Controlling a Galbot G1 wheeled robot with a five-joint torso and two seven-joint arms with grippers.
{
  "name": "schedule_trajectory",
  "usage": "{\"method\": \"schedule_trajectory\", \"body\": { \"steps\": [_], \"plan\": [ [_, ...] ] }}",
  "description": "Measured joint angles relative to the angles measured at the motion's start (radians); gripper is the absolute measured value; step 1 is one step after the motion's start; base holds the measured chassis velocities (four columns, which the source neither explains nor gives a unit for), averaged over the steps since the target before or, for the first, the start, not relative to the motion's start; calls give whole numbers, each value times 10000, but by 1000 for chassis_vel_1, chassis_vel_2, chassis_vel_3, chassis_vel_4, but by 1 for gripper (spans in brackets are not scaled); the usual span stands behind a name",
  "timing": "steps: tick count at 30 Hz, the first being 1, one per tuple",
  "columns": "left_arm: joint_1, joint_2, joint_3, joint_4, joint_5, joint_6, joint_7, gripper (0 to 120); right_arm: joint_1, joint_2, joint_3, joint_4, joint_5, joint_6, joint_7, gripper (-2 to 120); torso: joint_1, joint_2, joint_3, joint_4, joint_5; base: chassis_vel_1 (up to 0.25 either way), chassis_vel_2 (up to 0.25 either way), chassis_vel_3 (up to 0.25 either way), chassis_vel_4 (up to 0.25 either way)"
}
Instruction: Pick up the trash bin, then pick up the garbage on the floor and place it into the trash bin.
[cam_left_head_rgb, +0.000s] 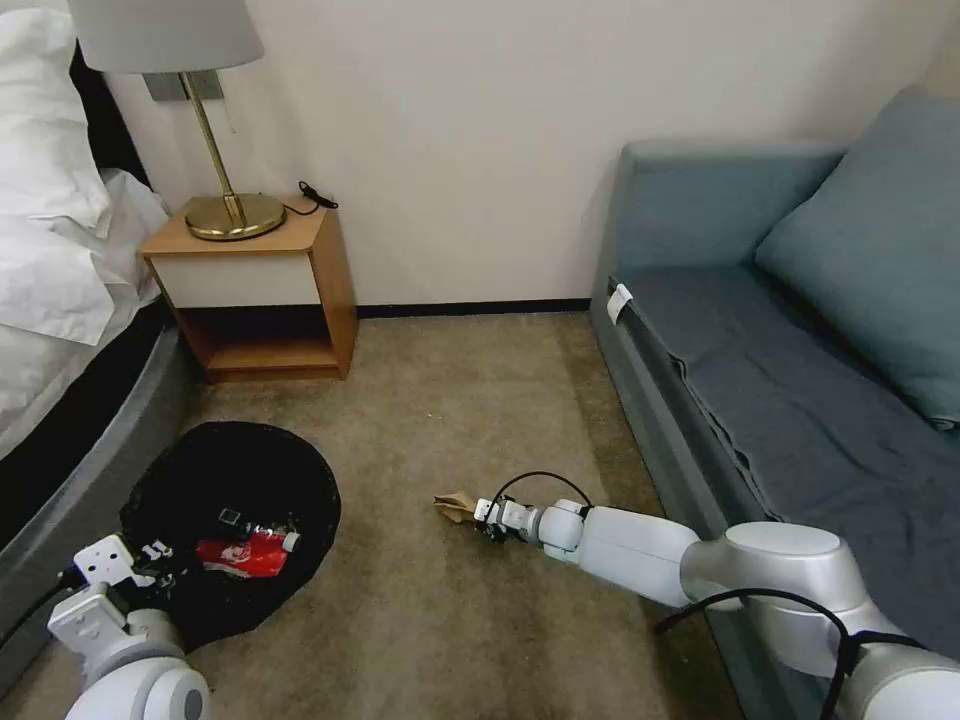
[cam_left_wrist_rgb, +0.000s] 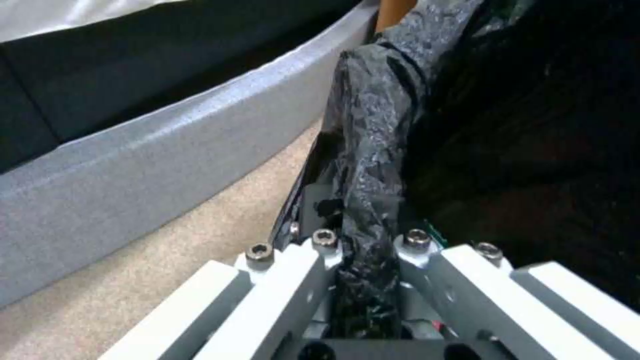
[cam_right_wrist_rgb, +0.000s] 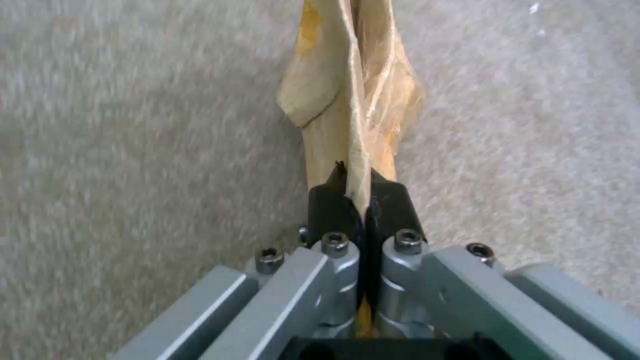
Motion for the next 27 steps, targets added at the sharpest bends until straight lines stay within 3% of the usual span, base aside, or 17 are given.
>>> {"method": "schedule_trajectory", "body": {
  "steps": [6,9,10,12,13,17,24,27],
  "plan": [
    [-4,-3,55,5,14,0,-6,2,305,-652,344,1102,213,1,463,0,0,0,0,1,1,0,0,0,0],
    [0,8,119,-20,54,34,-19,2,477,-1767,1073,2565,491,-225,856,0,0,0,0,-1,0,0,0,0,0],
    [0,8,119,-20,54,34,-19,2,477,-1767,1073,2565,491,-225,856,0,0,0,0,-1,0,0,0,0,0],
    [-13,41,168,-28,76,76,-7,2,620,-2594,1787,3935,495,-218,1053,0,0,0,0,-8,1,0,0,0,0],
    [-13,41,168,-28,76,76,-7,2,620,-2594,1787,3935,495,-218,1053,0,0,0,0,-8,1,0,0,0,0],
    [-13,84,219,-35,102,151,-27,2,943,-3251,2801,6057,910,-481,1306,0,0,0,-1,2,0,0,0,0,0],
    [-13,78,293,-7,104,171,-36,2,1099,-3277,3624,8540,2357,-1225,2047,0,0,0,0,-2,0,0,0,0,0],
    [-10,68,319,-12,109,170,-42,2,1097,-2685,3660,9946,3803,-1704,3003,0,0,0,-1,5,-2,0,0,0,0]
  ]
}}
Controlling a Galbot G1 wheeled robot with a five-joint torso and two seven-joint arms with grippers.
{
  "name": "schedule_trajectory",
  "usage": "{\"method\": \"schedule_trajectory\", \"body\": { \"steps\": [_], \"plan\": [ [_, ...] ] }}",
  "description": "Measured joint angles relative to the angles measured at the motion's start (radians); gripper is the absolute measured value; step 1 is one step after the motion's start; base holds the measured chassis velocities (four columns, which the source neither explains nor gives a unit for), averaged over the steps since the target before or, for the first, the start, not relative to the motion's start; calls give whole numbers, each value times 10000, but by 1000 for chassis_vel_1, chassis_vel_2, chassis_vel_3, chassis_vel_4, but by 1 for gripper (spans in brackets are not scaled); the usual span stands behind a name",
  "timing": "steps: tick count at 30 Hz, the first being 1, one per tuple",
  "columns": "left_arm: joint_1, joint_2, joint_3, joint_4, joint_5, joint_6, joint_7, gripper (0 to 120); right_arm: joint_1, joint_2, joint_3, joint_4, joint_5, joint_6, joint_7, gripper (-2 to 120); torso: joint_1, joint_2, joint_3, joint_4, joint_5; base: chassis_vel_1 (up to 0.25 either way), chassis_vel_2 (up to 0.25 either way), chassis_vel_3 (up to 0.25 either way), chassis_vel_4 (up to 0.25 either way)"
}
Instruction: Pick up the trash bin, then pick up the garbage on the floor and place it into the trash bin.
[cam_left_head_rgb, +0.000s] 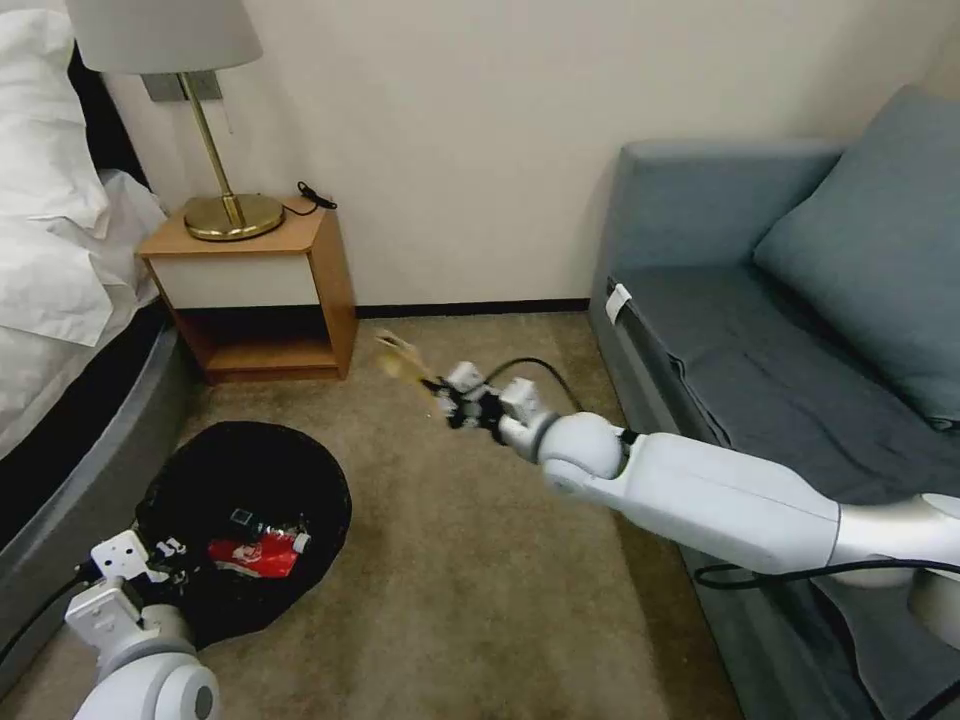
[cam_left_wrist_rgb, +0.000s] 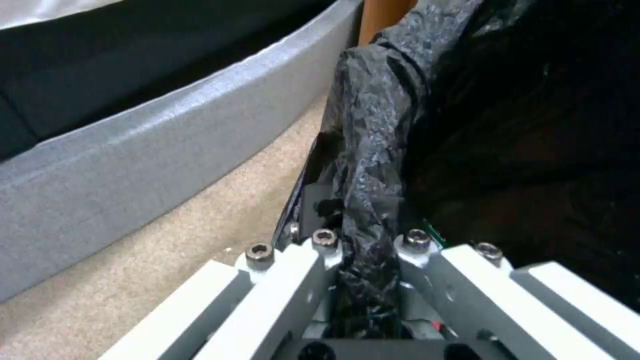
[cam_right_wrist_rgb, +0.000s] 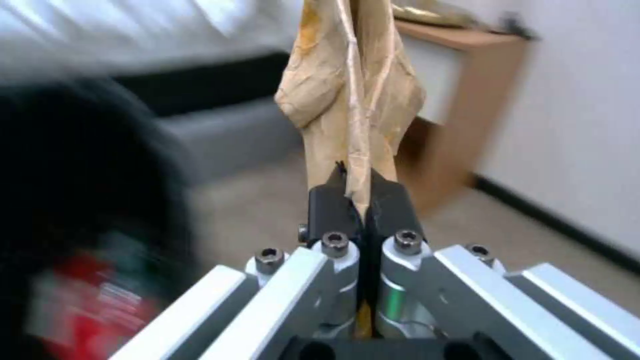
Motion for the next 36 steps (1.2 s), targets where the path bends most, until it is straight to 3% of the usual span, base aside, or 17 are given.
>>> {"method": "schedule_trajectory", "body": {
  "steps": [2,13,16,17,20,27,36],
  "plan": [
    [2,-5,11,-23,3,9,-4,2,-78,379,-97,420,708,-208,508,0,0,2,1,4,1,0,0,0,0],
    [1,-12,17,-32,18,23,-16,2,-116,494,-207,331,848,-234,749,0,0,2,0,-7,-2,0,0,0,0],
    [-72,-43,128,-39,76,52,-12,2,-235,1504,-1417,-564,1008,-197,1327,0,1,-2,8,-12,2,0,0,0,0],
    [-72,-43,128,-39,76,52,-12,2,-235,1504,-1417,-564,1008,-197,1327,0,1,-2,8,-12,2,0,0,0,0],
    [-111,-49,127,-40,95,67,-37,2,-198,2376,-1778,-824,971,-134,1373,0,1,0,3,4,-1,0,0,0,0],
    [-193,-64,198,-8,107,101,-34,2,-130,2904,-1947,-894,932,-131,1345,0,0,1,0,-7,0,0,0,0,0],
    [-262,-83,294,10,149,177,-42,2,-128,3437,-2143,-1024,876,-134,1329,0,0,1,0,-4,0,0,0,0,0]
  ]
}}
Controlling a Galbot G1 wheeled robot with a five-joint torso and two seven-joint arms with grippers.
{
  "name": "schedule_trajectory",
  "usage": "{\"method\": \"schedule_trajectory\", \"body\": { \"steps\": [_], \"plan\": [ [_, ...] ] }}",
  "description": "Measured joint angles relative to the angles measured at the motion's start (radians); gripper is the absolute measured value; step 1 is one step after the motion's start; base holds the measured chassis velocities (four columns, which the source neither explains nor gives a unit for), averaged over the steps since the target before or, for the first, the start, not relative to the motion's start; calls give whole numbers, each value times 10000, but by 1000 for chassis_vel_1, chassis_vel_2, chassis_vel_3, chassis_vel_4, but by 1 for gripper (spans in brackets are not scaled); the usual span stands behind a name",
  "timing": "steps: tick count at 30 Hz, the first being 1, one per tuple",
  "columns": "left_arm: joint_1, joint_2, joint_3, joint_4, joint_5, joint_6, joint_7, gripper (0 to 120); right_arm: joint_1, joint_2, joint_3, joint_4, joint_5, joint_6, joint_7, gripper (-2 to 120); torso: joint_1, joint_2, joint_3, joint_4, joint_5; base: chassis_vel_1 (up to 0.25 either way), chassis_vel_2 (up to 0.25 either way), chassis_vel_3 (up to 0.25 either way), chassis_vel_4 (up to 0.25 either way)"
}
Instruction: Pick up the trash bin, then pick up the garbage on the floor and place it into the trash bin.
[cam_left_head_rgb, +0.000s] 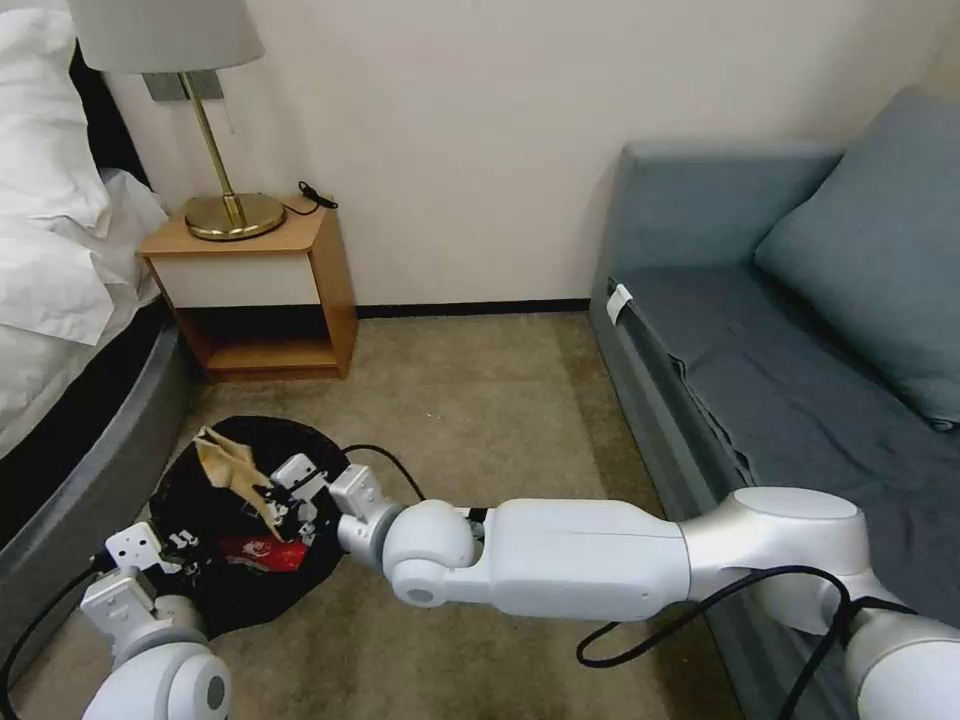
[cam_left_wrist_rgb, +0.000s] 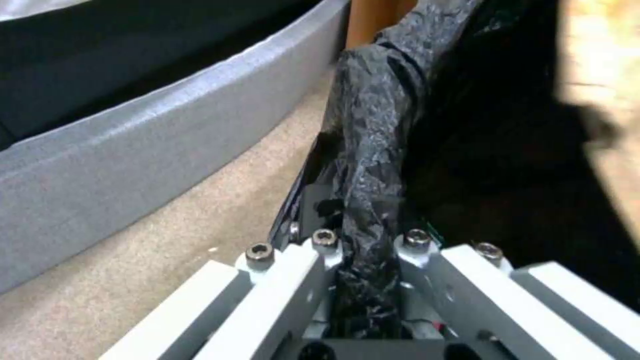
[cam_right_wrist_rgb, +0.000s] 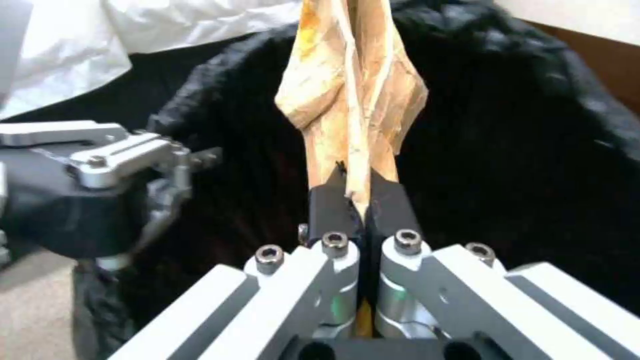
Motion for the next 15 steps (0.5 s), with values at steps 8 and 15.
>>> {"method": "schedule_trajectory", "body": {
  "steps": [8,15],
  "plan": [
    [32,-1,18,-191,-2,31,-29,2,61,319,-396,-294,-319,-205,383,0,0,-1,0,0,0,0,0,0,0],
    [151,-4,-16,-318,-17,29,-40,2,100,234,-414,-352,-584,-422,713,11,0,0,0,0,1,0,0,0,0]
  ]
}}
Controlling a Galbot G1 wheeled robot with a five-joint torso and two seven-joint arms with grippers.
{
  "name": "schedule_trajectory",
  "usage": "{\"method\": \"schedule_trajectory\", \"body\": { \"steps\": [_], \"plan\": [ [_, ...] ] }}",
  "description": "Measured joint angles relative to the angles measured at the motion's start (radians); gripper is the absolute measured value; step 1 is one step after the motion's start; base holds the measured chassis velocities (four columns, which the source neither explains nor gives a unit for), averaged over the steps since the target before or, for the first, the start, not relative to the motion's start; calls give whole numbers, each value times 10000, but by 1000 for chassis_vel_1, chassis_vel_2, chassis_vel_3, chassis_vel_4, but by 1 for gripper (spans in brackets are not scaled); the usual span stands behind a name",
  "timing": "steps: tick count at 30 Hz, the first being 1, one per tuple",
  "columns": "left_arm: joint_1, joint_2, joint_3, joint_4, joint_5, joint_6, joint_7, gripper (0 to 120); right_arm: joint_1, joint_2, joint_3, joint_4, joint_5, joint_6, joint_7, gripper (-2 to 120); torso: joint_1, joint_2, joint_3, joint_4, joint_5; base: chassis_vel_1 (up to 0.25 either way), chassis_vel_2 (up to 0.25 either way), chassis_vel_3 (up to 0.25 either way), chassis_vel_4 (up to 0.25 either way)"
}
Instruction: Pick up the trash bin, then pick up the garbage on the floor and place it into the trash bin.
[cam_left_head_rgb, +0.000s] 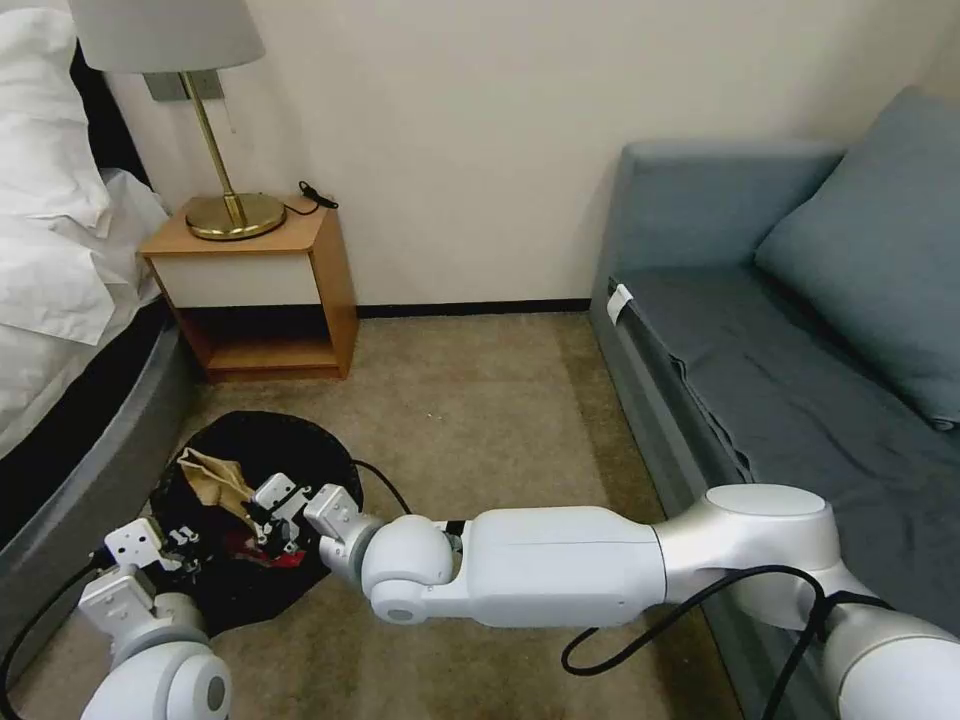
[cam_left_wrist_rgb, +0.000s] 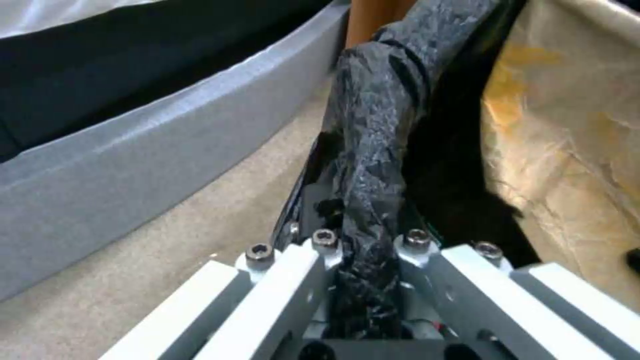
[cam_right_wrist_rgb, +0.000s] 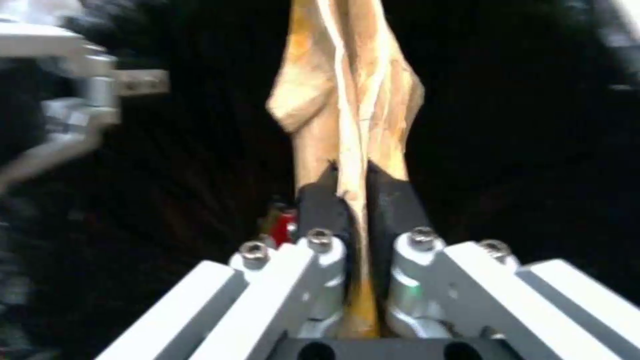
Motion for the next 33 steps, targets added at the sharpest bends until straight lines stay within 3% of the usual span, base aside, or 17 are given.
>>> {"method": "schedule_trajectory", "body": {
  "steps": [14,17,18,24,25,28,33],
  "plan": [
    [40,-20,-5,-87,-60,-17,-18,2,130,-238,221,512,-101,-211,334,61,0,-1,0,0,1,0,0,0,0],
    [36,-12,-58,25,-467,-18,-157,2,190,-357,525,737,-181,-249,391,76,0,-1,0,0,1,0,0,0,0],
    [36,-12,-58,25,-467,-18,-157,2,190,-357,525,737,-181,-249,391,76,0,-1,0,0,1,0,0,0,0],
    [-197,104,-201,465,-2681,411,-1260,2,399,-756,1284,1355,-319,-293,441,98,-1,-1,0,0,2,0,0,0,0],
    [-197,104,-201,465,-2681,411,-1260,2,399,-756,1284,1355,-319,-293,441,98,-1,-1,0,0,2,0,0,0,0],
    [-518,206,-310,1012,-4222,624,-2092,2,376,-984,1667,1735,-348,-318,559,100,0,-2,0,0,0,0,0,0,0],
    [-830,312,-372,1681,-5226,793,-2627,2,264,-1203,1955,1991,-355,-368,636,100,0,-1,1,-1,0,0,0,0,0]
  ]
}}
